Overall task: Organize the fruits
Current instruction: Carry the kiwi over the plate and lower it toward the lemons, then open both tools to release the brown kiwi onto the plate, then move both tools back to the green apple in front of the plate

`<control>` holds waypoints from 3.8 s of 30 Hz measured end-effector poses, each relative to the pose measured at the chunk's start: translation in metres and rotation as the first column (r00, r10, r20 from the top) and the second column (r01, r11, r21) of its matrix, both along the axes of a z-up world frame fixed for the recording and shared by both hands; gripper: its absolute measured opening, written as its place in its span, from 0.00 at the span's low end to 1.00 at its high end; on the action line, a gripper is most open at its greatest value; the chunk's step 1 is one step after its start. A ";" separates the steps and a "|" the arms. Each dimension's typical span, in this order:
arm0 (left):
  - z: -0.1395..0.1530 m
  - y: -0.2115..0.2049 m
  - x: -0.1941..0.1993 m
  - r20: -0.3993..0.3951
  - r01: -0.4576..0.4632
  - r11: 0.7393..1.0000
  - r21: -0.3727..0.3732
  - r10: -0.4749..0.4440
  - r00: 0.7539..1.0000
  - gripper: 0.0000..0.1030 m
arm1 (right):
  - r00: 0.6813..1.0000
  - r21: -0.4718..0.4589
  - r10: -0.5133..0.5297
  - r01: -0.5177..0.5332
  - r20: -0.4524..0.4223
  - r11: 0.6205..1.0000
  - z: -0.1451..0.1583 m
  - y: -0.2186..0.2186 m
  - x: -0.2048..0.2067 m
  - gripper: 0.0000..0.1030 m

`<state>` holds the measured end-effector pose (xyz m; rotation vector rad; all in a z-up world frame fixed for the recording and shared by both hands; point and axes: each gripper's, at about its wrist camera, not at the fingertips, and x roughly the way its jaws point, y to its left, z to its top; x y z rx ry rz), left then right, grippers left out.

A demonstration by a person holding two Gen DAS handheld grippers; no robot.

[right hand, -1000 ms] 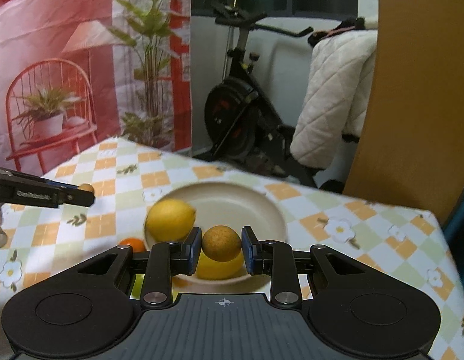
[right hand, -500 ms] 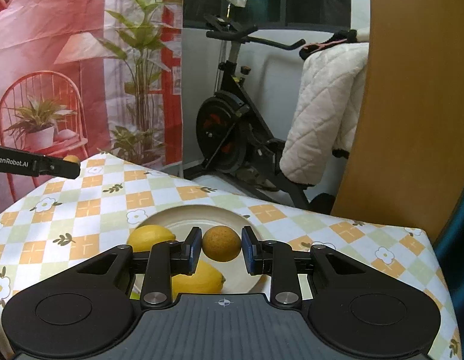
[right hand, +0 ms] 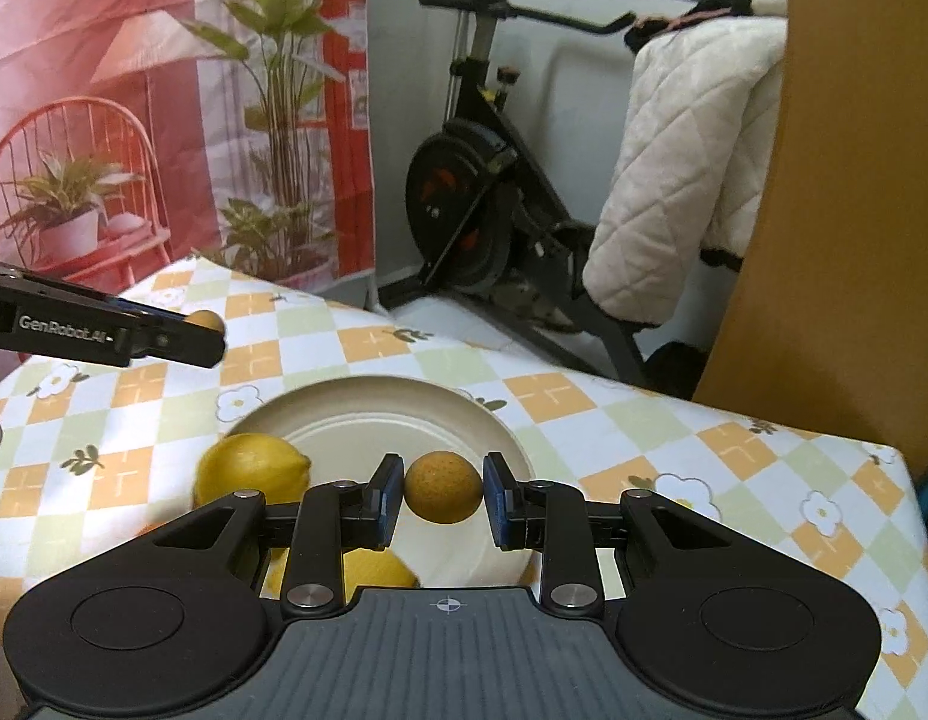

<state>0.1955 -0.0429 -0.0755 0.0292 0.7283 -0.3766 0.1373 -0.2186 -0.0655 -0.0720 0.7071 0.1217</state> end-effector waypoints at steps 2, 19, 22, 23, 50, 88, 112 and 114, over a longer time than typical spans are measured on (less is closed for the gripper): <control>-0.008 -0.004 0.008 -0.020 0.005 1.000 0.004 -0.005 1.000 0.26 | 1.000 0.006 0.005 -0.005 -0.021 1.000 -0.008 0.000 0.011 0.26; -0.037 -0.028 0.036 -0.106 0.072 0.997 0.020 -0.070 0.992 0.26 | 0.994 0.027 -0.011 0.014 -0.108 1.000 -0.041 -0.007 0.042 0.26; -0.039 -0.028 0.036 -0.117 0.073 0.997 0.029 -0.069 0.991 0.26 | 0.994 0.026 -0.019 0.022 -0.108 0.999 -0.041 -0.009 0.041 0.30; -0.038 -0.027 0.035 -0.114 0.069 0.997 0.033 -0.065 0.991 0.26 | 0.994 0.025 -0.021 0.024 -0.106 0.999 -0.040 -0.009 0.039 0.31; 0.006 0.002 -0.070 0.010 0.007 0.999 0.046 -0.008 1.000 0.38 | 1.000 0.084 -0.019 0.021 -0.025 0.996 0.007 0.007 -0.066 0.37; -0.010 0.022 -0.125 -0.003 0.000 1.000 0.011 0.000 1.000 0.37 | 0.998 0.063 0.011 -0.007 -0.065 0.998 -0.004 0.053 -0.119 0.37; -0.015 0.022 -0.126 -0.014 -0.004 1.000 -0.003 0.004 1.000 0.37 | 0.996 0.058 0.036 -0.031 -0.079 0.998 -0.009 0.059 -0.118 0.37; -0.015 0.022 -0.126 -0.014 -0.004 1.000 -0.003 0.004 1.000 0.37 | 0.996 0.057 0.038 -0.033 -0.080 0.998 -0.009 0.060 -0.118 0.37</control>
